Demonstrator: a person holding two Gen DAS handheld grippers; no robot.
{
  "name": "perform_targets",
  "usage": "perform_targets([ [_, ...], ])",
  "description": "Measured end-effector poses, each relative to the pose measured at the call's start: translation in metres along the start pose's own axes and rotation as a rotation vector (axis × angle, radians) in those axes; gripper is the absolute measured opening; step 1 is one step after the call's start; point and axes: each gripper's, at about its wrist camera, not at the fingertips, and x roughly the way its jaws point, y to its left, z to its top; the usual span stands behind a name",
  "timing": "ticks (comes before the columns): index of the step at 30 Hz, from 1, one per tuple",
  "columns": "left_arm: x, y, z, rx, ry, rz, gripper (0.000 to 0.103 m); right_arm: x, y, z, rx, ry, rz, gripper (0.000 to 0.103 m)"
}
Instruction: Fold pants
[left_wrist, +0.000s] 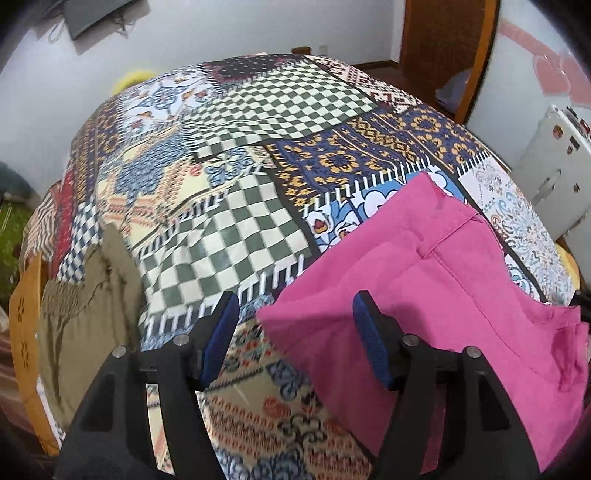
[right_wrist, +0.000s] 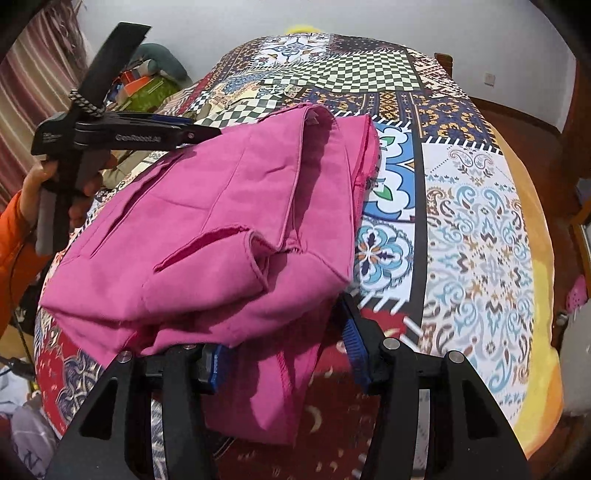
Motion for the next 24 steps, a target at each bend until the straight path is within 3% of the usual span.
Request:
perform_targets([
  [6, 0.011, -0.004, -0.002, 0.052, -0.001, 0.000, 0.064, 0.005, -0.006, 0.007, -0.003, 0.001, -0.004, 0.049],
  [14, 0.004, 0.011, -0.021, 0.001, 0.044, -0.115, 0.058, 0.008, -0.010, 0.014, -0.006, -0.007, -0.038, 0.049],
  [24, -0.026, -0.005, -0.048, 0.048, 0.048, -0.097, 0.050, -0.014, -0.022, 0.005, 0.028, -0.026, -0.114, 0.051],
])
